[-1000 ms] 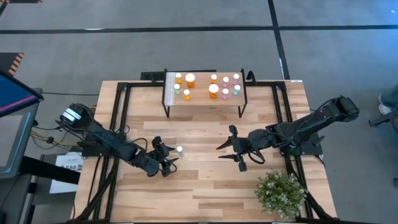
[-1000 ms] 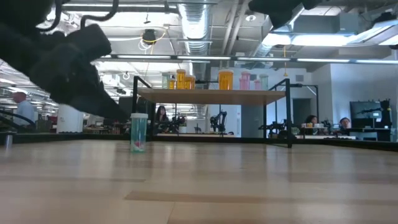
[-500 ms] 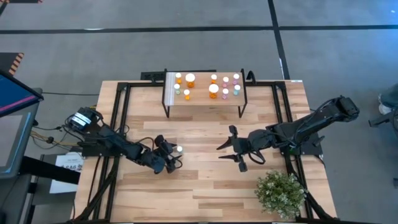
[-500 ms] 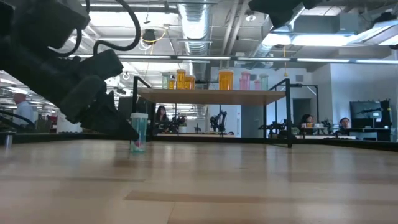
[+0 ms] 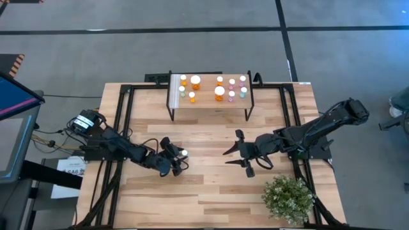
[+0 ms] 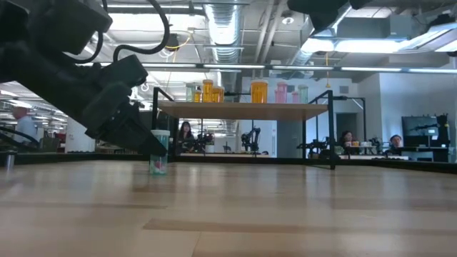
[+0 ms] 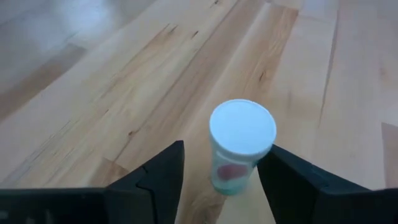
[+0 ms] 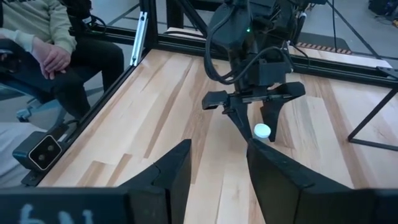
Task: Pick and place medicine bottles onto shelf by color
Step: Put the green pill bottle on the shelf
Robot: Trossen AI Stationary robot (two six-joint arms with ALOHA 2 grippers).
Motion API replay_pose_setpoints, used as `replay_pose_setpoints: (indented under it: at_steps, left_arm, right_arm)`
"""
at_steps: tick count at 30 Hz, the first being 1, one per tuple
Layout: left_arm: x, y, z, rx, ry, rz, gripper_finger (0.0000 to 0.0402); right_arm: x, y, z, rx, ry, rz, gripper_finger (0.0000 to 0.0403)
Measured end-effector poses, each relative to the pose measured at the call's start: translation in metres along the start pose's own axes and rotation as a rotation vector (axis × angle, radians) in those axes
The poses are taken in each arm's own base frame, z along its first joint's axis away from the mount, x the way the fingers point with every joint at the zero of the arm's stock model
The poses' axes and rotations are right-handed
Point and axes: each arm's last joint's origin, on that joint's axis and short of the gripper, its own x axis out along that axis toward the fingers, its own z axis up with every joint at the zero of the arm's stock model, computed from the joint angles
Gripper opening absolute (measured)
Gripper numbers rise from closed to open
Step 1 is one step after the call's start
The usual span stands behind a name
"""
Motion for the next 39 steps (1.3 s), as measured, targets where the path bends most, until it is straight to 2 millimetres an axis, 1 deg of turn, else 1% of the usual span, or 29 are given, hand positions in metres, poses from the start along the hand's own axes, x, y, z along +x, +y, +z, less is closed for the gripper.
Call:
replay_pose_setpoints:
  at_steps: [39]
  left_arm:
    - [0.0005, 0.002, -0.003, 0.004, 0.041, -0.002, 0.0182]
  right_arm:
    - [-0.0001, 0.0011, 0.0, 0.024, 0.0, 0.004, 0.0176]
